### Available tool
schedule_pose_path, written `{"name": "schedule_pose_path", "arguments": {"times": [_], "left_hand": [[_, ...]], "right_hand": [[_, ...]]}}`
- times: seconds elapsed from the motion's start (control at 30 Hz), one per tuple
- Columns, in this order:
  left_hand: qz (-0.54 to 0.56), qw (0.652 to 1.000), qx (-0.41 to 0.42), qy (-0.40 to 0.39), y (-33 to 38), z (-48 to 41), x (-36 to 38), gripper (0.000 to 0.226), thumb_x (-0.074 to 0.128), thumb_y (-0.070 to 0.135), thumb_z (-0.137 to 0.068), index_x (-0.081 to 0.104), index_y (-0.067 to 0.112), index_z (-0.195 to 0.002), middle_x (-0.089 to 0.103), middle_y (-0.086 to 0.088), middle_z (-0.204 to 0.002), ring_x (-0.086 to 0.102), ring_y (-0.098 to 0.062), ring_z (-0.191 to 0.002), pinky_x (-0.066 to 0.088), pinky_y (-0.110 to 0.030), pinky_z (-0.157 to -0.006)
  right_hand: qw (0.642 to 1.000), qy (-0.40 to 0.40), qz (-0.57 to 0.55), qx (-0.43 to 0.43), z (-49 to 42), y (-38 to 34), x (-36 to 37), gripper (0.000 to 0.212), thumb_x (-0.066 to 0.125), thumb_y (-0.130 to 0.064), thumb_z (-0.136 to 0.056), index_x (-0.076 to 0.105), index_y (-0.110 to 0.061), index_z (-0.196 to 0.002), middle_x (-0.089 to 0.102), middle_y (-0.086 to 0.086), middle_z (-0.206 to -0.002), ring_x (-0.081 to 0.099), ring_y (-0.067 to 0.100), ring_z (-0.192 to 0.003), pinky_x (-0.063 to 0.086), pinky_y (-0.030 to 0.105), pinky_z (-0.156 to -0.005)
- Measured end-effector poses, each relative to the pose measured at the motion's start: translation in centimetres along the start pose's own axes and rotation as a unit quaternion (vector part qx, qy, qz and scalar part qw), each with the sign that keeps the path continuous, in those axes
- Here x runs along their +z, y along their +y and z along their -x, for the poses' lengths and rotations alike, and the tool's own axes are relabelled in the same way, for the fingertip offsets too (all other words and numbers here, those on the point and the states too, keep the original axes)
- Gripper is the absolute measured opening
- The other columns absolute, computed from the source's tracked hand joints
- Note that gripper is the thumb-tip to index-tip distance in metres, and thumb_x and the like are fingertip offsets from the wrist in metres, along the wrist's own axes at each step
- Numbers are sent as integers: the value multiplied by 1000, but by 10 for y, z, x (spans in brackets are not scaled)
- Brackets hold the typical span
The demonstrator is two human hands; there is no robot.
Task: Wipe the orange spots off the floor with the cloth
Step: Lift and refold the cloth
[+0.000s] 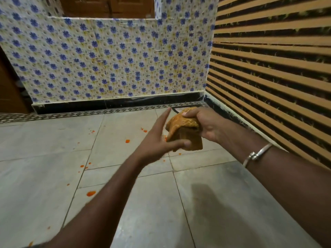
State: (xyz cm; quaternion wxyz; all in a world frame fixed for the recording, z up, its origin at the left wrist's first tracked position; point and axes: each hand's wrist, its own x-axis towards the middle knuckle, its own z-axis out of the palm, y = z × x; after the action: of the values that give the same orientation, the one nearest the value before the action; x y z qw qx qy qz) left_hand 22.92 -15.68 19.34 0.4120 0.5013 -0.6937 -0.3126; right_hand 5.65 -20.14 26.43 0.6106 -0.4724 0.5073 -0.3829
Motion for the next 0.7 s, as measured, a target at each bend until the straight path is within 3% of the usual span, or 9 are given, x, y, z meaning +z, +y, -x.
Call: {"name": "schedule_pose_path", "arguments": {"times": [0.1,0.17,0.23,0.3,0.37,0.47,0.53,0.6,0.7], "left_hand": [[-104,989,85,57,6,-8,27,78,82,23,-85,43,33,-153,57,3,-144,59,-13,-126,55,-36,-103],[-87,987,41,128,12,-15,23,43,64,7,-95,64,26,-134,72,0,-117,72,-19,-101,63,-41,-83],[-63,990,-6,124,19,-21,13,26,53,8,-102,72,20,-115,73,-2,-102,73,-23,-88,64,-42,-72],[-88,992,-20,87,29,-26,-2,24,48,11,-105,71,17,-104,69,-4,-97,68,-23,-90,59,-38,-73],[-108,993,-25,42,37,-31,-11,22,48,15,-107,70,13,-106,69,-11,-99,67,-28,-94,61,-45,-79],[-109,994,-33,-1,46,-38,-21,20,53,20,-106,71,13,-109,70,-17,-106,69,-34,-100,61,-54,-87],[-78,996,-38,-27,50,-41,-27,19,54,21,-106,71,13,-109,71,-17,-108,69,-33,-103,60,-51,-91],[-50,996,-42,-57,53,-44,-35,20,55,20,-106,71,9,-112,69,-21,-111,68,-31,-102,58,-47,-91],[-28,994,-59,-93,51,-47,-49,25,56,16,-105,68,0,-119,69,-22,-111,65,-29,-97,56,-40,-83]], "right_hand": [[1000,3,9,-10,-1,4,-2,9,59,-5,-98,65,-7,-104,69,12,-97,68,23,-86,55,33,-60],[1000,-18,14,-12,-1,9,-6,15,56,-14,-101,65,-8,-111,69,13,-102,69,24,-92,57,35,-64],[998,-17,58,-35,-7,19,-17,24,50,-27,-103,64,-11,-112,69,13,-112,66,27,-105,55,38,-77],[991,20,107,-78,-14,30,-27,28,45,-29,-102,63,-11,-113,66,12,-117,60,30,-114,50,41,-87],[982,33,143,-121,-22,41,-36,23,54,-23,-97,59,-12,-116,61,12,-121,56,32,-117,46,42,-92],[977,-55,172,-109,-31,56,-40,56,75,-14,-88,45,-29,-132,52,3,-135,49,26,-125,41,44,-98],[976,-102,172,-90,-35,68,-38,69,84,-20,-83,44,-31,-139,54,-3,-140,49,22,-128,39,46,-107],[972,-121,181,-89,-38,79,-37,62,85,-29,-81,55,-29,-135,65,-5,-134,56,23,-127,41,50,-112],[974,-153,155,-69,-35,83,-37,41,81,-28,-84,62,-31,-120,71,-9,-122,65,18,-114,52,40,-94]]}}
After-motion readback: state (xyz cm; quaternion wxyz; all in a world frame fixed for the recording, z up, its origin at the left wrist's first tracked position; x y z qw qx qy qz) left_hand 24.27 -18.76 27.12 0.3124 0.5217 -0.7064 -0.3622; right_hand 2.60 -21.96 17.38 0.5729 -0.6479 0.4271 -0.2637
